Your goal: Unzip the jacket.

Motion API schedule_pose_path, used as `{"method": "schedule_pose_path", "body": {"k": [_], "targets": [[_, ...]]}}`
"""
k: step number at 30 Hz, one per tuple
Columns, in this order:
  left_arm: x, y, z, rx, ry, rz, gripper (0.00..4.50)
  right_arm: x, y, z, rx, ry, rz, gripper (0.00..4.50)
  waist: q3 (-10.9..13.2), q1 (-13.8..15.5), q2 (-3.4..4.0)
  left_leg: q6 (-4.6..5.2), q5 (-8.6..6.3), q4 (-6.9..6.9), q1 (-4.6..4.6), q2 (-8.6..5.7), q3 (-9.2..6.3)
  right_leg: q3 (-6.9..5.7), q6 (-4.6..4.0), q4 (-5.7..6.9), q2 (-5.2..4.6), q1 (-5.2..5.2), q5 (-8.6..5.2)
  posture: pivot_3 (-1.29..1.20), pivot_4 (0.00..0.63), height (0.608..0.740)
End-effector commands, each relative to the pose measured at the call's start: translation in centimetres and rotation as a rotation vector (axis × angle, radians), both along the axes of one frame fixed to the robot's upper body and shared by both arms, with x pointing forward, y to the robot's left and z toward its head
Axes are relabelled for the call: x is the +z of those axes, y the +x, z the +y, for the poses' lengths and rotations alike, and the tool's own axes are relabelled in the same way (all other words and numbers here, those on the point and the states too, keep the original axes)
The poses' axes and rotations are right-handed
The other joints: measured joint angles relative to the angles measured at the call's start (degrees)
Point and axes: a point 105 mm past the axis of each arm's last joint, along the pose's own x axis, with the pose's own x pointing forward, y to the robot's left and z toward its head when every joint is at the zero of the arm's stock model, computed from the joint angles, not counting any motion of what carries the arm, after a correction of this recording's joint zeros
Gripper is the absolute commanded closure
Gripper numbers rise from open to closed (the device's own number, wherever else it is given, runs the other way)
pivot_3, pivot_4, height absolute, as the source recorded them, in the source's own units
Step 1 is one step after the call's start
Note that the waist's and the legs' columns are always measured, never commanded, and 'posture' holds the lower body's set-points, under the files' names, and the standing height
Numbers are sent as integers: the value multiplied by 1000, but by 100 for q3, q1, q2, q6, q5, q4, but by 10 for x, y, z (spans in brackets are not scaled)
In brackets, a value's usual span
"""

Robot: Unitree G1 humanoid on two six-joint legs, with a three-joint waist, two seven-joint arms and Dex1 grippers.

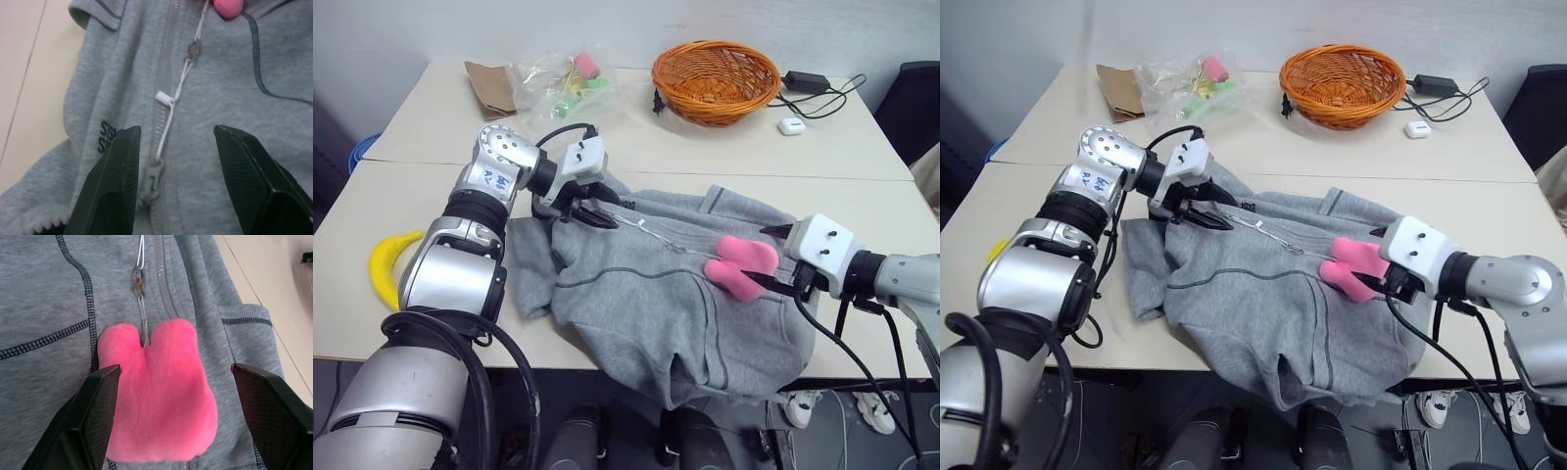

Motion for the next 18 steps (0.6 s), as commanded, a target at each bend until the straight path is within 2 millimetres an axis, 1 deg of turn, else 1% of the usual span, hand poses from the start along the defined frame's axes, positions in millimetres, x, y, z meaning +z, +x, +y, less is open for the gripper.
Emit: {"method": "schedule_pose_path", "body": {"k": [1, 5, 12, 15, 18], "targets": [[-8, 7, 7, 42, 57, -65, 1979, 15, -4, 2, 10, -18, -68, 731, 0, 3, 0, 0, 0, 0, 0, 0, -1, -1, 0, 0, 0, 1, 0, 0, 150, 740], [-31, 11, 16, 76, 151, -97, 1979, 13, -6, 4, 18, -26, -70, 731, -1, -4, -1, 1, -1, 0, 2, 0, -2, 1, 0, 1, -1, 1, 0, 0, 150, 740], [-55, 19, 17, 159, 179, -114, 1979, 10, -5, 4, 24, -37, -70, 731, -3, -1, -3, 1, -1, 3, 4, 0, -2, 1, 0, 4, -2, 3, 0, 0, 150, 740], [-60, 19, 17, 169, 175, -103, 1979, 7, -5, 4, 28, -55, -68, 731, -7, -3, -4, 1, -1, 3, 7, 0, -1, 2, 0, 6, -2, 4, 0, 0, 150, 740], [-65, 18, 15, 171, 169, -92, 1979, 0, -2, 0, 16, -93, -63, 731, -13, 0, -6, 1, -1, 4, 9, 0, -1, 3, 0, 7, -2, 6, 0, 0, 150, 740]]}}
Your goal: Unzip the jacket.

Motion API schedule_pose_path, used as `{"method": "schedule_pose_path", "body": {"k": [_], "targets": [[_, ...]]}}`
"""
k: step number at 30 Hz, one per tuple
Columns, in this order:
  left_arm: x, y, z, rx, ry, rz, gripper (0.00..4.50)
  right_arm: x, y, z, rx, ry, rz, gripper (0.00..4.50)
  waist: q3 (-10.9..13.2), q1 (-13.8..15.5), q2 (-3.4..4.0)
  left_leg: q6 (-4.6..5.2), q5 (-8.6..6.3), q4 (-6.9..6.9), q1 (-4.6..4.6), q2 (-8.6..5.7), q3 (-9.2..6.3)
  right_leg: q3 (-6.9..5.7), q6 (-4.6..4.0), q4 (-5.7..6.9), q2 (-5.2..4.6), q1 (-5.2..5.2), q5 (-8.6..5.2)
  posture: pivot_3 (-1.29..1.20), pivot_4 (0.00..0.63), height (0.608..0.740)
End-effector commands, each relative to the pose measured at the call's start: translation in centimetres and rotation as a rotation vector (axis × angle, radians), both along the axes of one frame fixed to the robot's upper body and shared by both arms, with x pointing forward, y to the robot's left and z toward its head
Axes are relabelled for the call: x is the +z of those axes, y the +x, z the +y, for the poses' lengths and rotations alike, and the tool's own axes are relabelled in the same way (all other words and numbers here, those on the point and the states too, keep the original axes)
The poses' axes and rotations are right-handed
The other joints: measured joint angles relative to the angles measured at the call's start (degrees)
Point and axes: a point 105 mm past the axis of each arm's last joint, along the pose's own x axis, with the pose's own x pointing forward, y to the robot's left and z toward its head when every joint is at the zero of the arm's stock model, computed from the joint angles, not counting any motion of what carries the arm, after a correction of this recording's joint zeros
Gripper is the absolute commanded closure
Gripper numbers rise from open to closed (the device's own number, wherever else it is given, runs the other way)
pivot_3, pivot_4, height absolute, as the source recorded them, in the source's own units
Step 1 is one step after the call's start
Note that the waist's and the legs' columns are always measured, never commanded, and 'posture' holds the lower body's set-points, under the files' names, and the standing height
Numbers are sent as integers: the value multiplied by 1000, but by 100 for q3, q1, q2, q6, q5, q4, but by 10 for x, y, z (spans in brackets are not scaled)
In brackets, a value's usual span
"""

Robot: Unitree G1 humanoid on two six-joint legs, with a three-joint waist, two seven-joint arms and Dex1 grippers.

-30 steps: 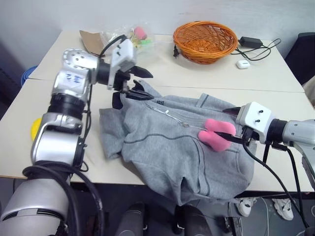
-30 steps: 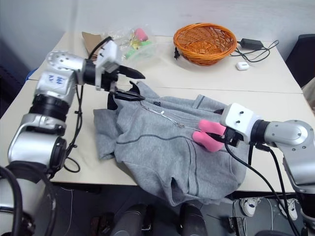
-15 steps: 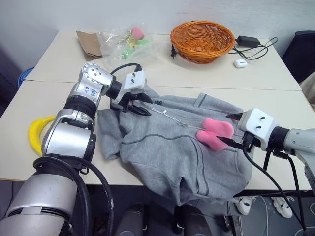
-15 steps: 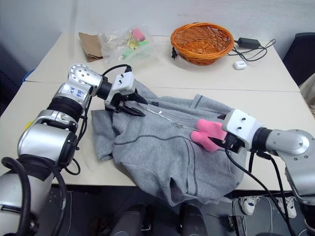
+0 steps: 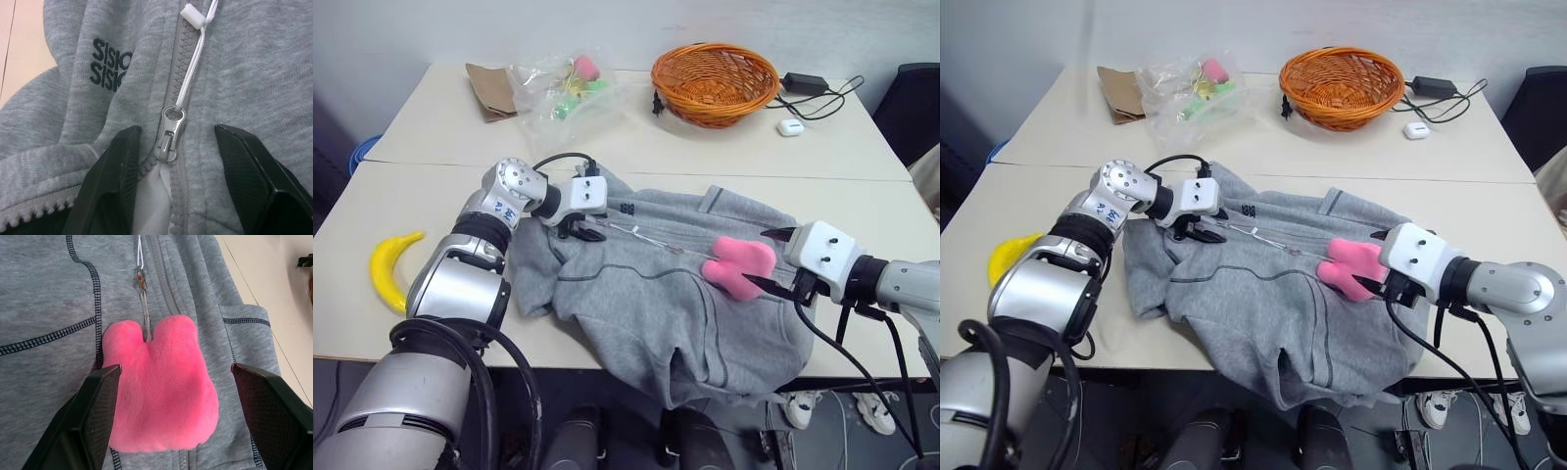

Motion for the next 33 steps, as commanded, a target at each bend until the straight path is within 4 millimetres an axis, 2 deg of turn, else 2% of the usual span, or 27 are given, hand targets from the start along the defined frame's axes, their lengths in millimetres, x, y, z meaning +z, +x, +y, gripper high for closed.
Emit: {"method": "schedule_pose_path", "body": {"k": [1, 9, 12, 20, 22, 23, 29, 33], "targets": [[-20, -2, 6, 37, 20, 49, 1979, -2, 0, -4, -1, -68, -24, 731, -4, 2, -2, 0, 0, 0, 2, 0, 0, 0, 0, 0, 0, 2, 0, 0, 150, 740], [-23, -3, 4, 23, 22, 55, 1979, -27, 7, 4, 17, -12, 66, 731, -8, -3, -3, 0, 0, 1, 5, 0, 0, 0, 0, 1, 0, 5, 0, 0, 150, 740], [-24, -4, 2, 9, 25, 55, 2029, -37, 15, 6, 12, -12, 96, 1293, -10, -6, -4, 0, 0, 1, 7, -1, 1, 1, 0, 1, -1, 7, 0, 0, 150, 740], [-22, -5, -1, -3, 16, 51, 2029, -39, 18, 2, 9, -24, 108, 3783, -12, -5, -4, 0, 0, 2, 8, 0, 1, 0, 0, 1, -1, 7, 0, 0, 150, 740], [-23, -5, 0, -6, 18, 52, 2029, -36, 16, -6, -6, -36, 108, 4335, -12, -5, -4, 0, 0, 2, 8, 0, 1, 0, 0, 1, -1, 8, 0, 0, 150, 740], [-23, -6, 1, -6, 19, 53, 2029, -32, 15, -15, -31, -46, 100, 4471, -12, 0, -4, 0, 0, 2, 8, 0, 1, 0, 0, 1, -1, 8, 0, 0, 150, 740], [-28, -7, 7, 4, 27, 60, 2029, -1, 5, -83, -236, -69, 56, 4471, -12, 19, -4, 5, -2, 2, 6, -7, 1, -1, 1, 0, -8, 9, 1, 0, 150, 740], [-30, -8, 12, 8, 31, 64, 2029, 17, -12, -148, -436, -105, 30, 4471, -13, 7, -4, 6, -2, 0, 7, -7, 3, -2, 1, -4, -7, 10, 1, 0, 150, 740]]}}
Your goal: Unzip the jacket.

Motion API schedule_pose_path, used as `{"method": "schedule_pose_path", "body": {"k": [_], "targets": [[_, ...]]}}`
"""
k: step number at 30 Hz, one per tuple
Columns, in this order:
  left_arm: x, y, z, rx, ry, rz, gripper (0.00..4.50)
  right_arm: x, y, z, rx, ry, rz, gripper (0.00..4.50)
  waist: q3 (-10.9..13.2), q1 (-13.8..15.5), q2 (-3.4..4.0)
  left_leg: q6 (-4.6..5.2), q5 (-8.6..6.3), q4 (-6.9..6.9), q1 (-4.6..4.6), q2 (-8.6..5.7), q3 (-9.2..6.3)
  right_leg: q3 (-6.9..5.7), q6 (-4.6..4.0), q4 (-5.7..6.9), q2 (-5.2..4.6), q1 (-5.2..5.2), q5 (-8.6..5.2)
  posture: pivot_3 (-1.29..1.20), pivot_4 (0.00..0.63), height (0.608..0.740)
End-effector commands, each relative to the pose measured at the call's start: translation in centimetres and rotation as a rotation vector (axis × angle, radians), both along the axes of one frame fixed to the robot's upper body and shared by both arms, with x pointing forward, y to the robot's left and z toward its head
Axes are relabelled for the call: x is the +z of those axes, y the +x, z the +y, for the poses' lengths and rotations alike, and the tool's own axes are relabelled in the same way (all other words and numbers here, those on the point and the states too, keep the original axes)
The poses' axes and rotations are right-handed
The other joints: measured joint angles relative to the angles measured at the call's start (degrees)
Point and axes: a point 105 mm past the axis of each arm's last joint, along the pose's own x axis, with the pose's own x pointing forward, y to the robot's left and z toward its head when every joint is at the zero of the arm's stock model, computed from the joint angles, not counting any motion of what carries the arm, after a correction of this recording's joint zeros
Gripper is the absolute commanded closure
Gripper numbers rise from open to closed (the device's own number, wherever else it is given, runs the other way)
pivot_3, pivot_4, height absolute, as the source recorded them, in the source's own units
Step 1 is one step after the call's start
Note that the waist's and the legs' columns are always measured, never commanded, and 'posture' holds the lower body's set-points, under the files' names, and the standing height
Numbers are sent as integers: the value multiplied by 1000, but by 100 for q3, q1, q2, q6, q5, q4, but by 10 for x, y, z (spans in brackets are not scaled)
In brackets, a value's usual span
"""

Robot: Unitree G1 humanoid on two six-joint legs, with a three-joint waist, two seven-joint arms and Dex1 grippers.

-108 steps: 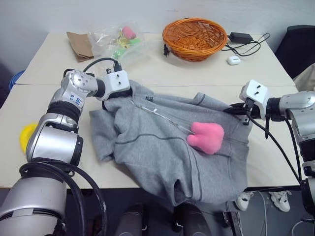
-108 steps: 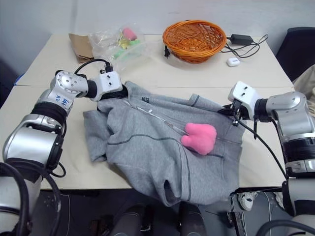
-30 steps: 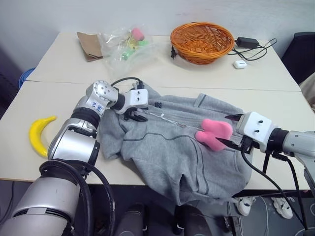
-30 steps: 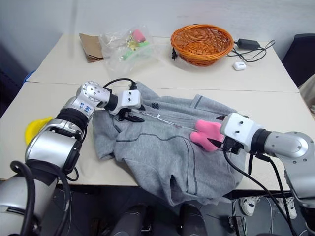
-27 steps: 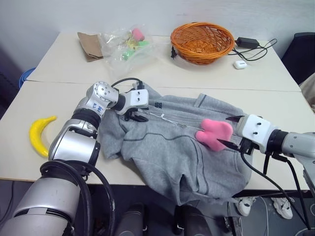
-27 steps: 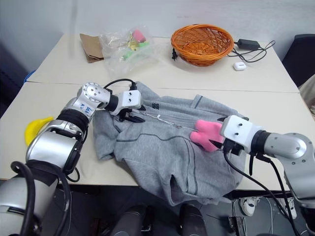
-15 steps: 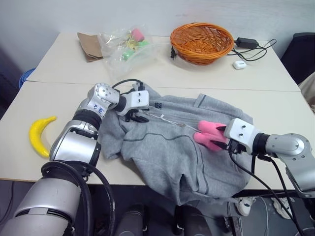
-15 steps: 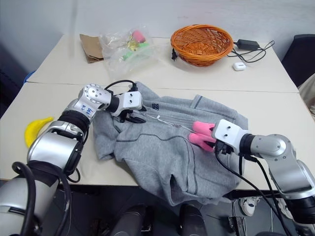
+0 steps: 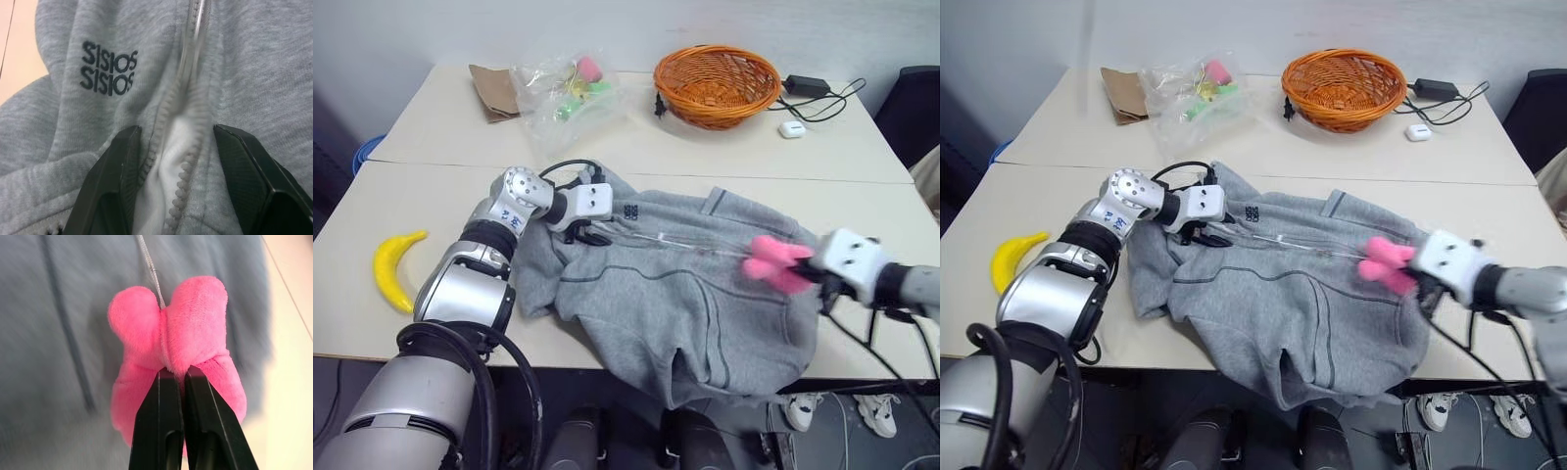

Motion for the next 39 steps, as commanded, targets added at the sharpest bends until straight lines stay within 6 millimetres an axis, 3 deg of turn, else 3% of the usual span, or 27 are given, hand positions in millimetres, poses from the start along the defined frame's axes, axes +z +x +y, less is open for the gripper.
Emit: {"method": "schedule_pose_path", "body": {"k": [1, 7, 13, 17, 20, 23, 26, 32, 34, 37, 39], "targets": [[-21, -4, 17, 38, 43, 65, 2029, 28, -13, -50, -149, -58, -73, 4471, 0, -18, -1, 1, -1, -2, 1, 0, 2, 1, 0, -1, -1, 0, 0, 0, 150, 740], [-25, -5, 19, 40, 44, 72, 2029, 45, -34, -125, -392, -92, -132, 4471, -2, -44, 2, 6, -5, -47, 90, 2, 24, 19, 0, -22, -7, 69, -1, 0, 150, 740], [-26, -6, 18, 42, 36, 74, 2029, 77, -62, -205, -726, -100, -277, 4471, -15, -79, 24, 5, -6, -54, 96, -1, 31, 16, -1, -24, -25, 68, -1, 0, 150, 740], [-27, -6, 20, 44, 34, 74, 2029, 89, -73, -230, -876, -20, -386, 4471, -21, -128, 36, 5, -6, -65, 103, -4, 32, 15, -2, -32, -36, 70, -2, 0, 150, 740], [-27, -6, 20, 47, 31, 74, 2029, 86, -71, -235, -911, 14, -413, 4471, -23, -131, 41, 5, -6, -65, 105, -7, 32, 12, -2, -35, -42, 75, -2, 0, 150, 740], [-27, -6, 21, 48, 25, 77, 2029, 67, -50, -222, -845, 126, -387, 4471, -28, -164, 52, 6, -5, -71, 104, -17, 32, 11, -1, -36, -48, 74, -2, 0, 150, 740], [-28, -7, 23, 48, 29, 79, 2029, 54, -30, -205, -758, 104, -356, 4471, -29, -189, 51, 6, -5, -71, 106, -15, 29, 9, -1, -38, -46, 78, -2, 0, 150, 740], [-24, -7, 26, 55, 10, 86, 2029, 56, -27, -206, -776, 177, -350, 4471, -42, -191, 87, 8, -4, -79, 106, -19, 35, 10, 0, -36, -43, 74, -2, 0, 150, 740], [-16, -8, 22, 50, -62, 116, 2029, 45, -12, -181, -649, 282, -265, 4471, -42, -193, 87, 8, -4, -79, 106, -17, 35, 11, 0, -37, -39, 74, -2, 0, 150, 740], [7, -16, 11, -10, -220, 199, 2029, 39, 15, -99, -288, 430, -168, 4471, -42, -238, 80, 8, -4, -79, 105, -10, 36, 14, 0, -40, -31, 73, -2, 0, 150, 740], [25, -23, 7, -65, -317, 261, 2029, 39, 20, -55, -147, 501, -122, 4471, -41, -246, 79, 4, -6, -76, 101, -2, 34, 15, 1, -37, -21, 67, -2, 0, 150, 740]]}}
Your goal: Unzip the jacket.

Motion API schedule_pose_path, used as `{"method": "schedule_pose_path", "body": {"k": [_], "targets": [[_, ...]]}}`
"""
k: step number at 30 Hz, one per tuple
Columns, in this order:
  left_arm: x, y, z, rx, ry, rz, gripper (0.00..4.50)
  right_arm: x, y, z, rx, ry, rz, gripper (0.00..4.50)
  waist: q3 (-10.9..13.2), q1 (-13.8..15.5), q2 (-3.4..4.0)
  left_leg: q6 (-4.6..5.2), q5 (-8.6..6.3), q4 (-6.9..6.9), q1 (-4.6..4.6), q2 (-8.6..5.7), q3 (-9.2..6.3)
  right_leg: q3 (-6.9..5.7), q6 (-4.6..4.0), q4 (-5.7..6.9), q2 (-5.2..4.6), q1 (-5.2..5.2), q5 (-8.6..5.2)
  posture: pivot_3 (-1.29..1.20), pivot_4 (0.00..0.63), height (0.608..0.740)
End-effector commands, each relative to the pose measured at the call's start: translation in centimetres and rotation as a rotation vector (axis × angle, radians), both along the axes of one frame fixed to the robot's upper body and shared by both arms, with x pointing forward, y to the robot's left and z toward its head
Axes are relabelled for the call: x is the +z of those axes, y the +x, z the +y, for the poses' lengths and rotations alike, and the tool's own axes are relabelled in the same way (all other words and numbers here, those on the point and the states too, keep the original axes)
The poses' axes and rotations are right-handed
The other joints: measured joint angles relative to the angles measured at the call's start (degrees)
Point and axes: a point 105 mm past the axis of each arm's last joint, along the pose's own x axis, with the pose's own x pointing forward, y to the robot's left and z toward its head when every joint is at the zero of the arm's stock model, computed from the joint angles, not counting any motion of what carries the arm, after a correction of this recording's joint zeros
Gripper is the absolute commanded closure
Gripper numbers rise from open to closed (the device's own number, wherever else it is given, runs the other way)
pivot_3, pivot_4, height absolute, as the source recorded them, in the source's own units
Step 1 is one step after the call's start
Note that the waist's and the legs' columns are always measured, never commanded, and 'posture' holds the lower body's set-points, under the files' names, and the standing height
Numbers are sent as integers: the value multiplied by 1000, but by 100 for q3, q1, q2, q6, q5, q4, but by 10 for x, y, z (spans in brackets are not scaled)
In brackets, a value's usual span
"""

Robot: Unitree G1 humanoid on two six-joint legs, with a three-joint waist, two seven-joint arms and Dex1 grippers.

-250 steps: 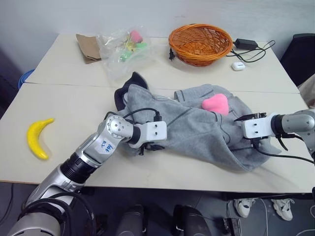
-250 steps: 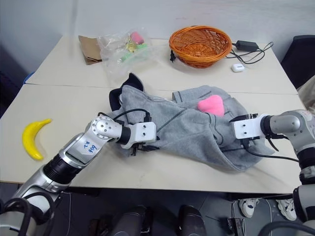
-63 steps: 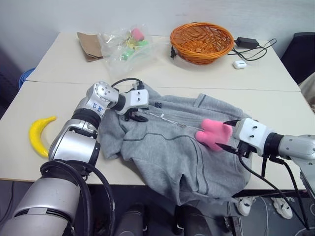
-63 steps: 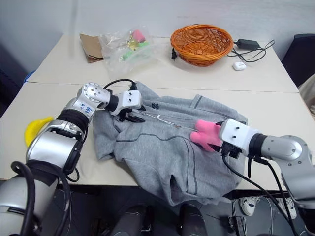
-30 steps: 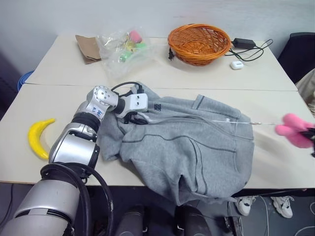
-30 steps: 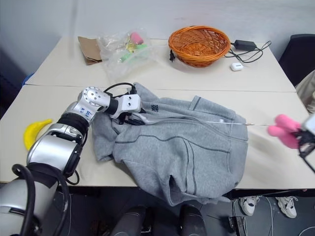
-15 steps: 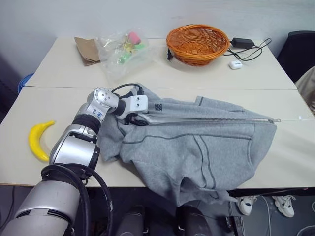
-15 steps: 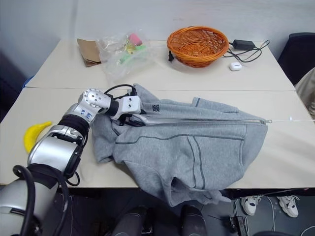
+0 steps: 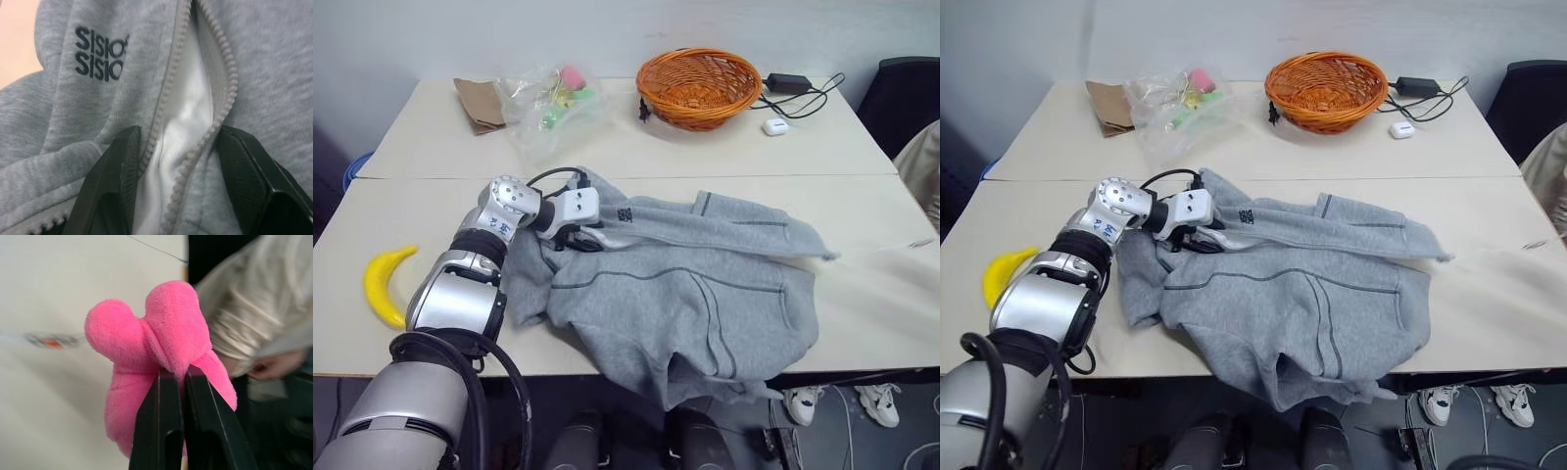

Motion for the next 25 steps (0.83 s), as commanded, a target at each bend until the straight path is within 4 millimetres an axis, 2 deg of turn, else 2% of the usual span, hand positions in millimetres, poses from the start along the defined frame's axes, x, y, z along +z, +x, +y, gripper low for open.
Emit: {"method": "schedule_pose_path", "body": {"k": [1, 2, 3, 5, 7, 8, 9, 10, 11, 12, 15, 18, 21, 25], "targets": [[38, -16, -8, -103, -208, 94, 2029, 21, 11, 81, 294, 89, -51, 4471, 2, 12, 3, 0, 0, 1, -5, 2, 0, 0, 0, 1, 2, -4, 0, 0, 150, 740], [51, -22, -8, -128, -265, 118, 2029, 22, 12, 97, 335, 108, -42, 3979, 4, 36, 7, -1, 1, 3, -12, 0, 0, 1, 0, 6, 2, -12, 0, 0, 150, 740], [61, -27, -8, -146, -309, 134, 1847, 22, 12, 110, 368, 123, -31, 3833, 5, 64, 8, -1, 1, 6, -17, -2, 0, 2, 0, 10, 0, -17, 0, 0, 150, 740], [84, -42, -5, -170, -397, 163, 1468, 25, 10, 131, 439, 142, -9, 3178, 5, 95, 8, 0, 0, 10, -20, -4, -2, 3, 0, 9, -2, -17, 0, 0, 150, 740], [106, -62, 2, -176, -473, 185, 966, 29, 5, 148, 511, 133, 14, 2615, 6, 106, 6, 1, -1, 23, -26, -5, -15, -1, 0, 8, -2, -13, 0, 0, 150, 740], [116, -72, 9, -164, -500, 187, 546, 32, 3, 153, 538, 119, 26, 2150, 6, 112, 5, 2, -1, 26, -29, -5, -22, 12, 0, 8, -3, -10, 0, 0, 150, 740], [122, -79, 15, -150, -514, 187, 386, 35, 1, 154, 551, 108, 33, 1987, 6, 128, 5, 1, -1, 29, -28, -5, -32, 19, 0, 6, -4, -1, 0, 0, 150, 740], [127, -87, 23, -132, -525, 186, 53, 38, -2, 153, 559, 100, 44, 1628, 6, 145, 5, 1, -2, 36, -29, -6, -41, 22, -1, 4, -3, 5, 0, 0, 150, 740], [130, -95, 32, -108, -521, 180, 0, 42, -5, 149, 561, 85, 56, 1176, 6, 155, 5, 1, -2, 36, -27, -8, -41, 35, -1, 4, -3, 7, 0, 0, 150, 740], [132, -102, 44, -71, -507, 164, 0, 44, -8, 143, 558, 66, 74, 1013, 6, 162, 6, 1, -2, 36, -27, -8, -41, 36, -1, 2, -2, 8, 0, 0, 150, 740], [131, -115, 72, 38, -454, 125, 0, 47, -22, 128, 572, 22, 143, 39, 6, 174, 5, 0, -4, 29, -19, -8, -41, 42, -2, -1, -1, 11, -1, 0, 150, 740], [128, -141, 107, 122, -374, 154, 0, 55, -42, 109, 585, -4, 197, 39, 6, 200, 5, 0, -4, 31, -17, -6, -43, 43, -3, -5, 4, 19, -1, 0, 150, 740], [125, -157, 127, 197, -312, 159, 0, 65, -61, 96, 602, 11, 237, 39, 6, 212, 5, 0, -6, 29, -14, -5, -41, 46, -3, -5, 3, 19, -2, 0, 150, 740], [124, -167, 146, 288, -269, 130, 0, 64, -82, 85, 610, 3, 292, 39, 5, 213, 4, -5, -12, 28, -9, 0, -40, 52, -5, -9, -20, 19, -3, 0, 150, 740]]}}
